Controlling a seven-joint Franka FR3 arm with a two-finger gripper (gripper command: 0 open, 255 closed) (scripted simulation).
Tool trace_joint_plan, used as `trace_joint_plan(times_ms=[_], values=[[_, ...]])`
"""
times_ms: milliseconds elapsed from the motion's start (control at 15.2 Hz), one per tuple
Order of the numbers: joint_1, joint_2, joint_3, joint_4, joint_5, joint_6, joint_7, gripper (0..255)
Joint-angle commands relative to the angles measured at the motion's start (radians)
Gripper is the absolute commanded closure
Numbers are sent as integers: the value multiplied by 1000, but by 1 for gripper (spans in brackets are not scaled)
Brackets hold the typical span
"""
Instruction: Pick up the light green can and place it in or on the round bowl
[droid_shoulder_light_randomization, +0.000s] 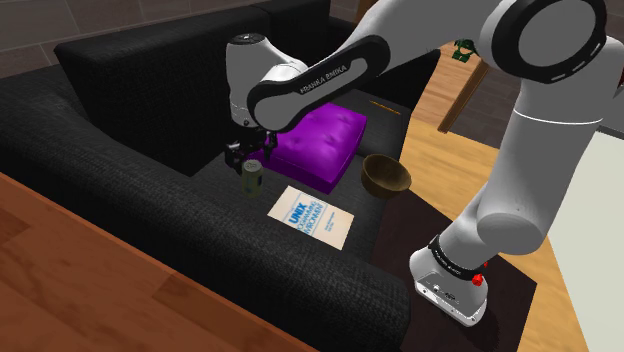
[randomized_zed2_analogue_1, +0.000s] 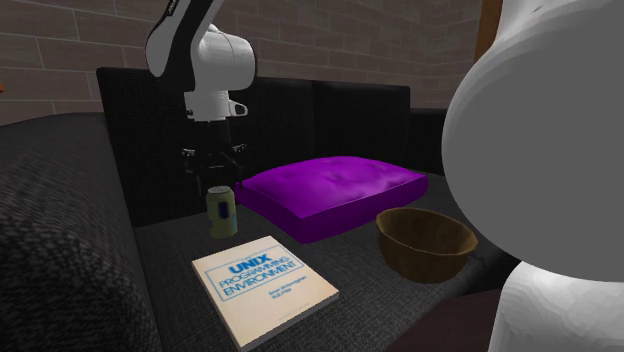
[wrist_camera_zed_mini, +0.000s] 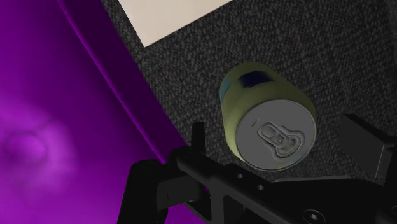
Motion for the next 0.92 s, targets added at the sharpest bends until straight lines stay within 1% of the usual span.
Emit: trace_joint_plan(times_ms=[0, 66, 594, 660, 858], values=[[4, 17, -4, -4, -10, 20, 8, 0], [6, 30, -8, -10, -17, 37, 13, 0], [6, 30, -8, -10, -17, 37, 13, 0], [6, 30, -8, -10, -17, 37, 13, 255], [6, 30, -8, -10, -17, 37, 13, 255]])
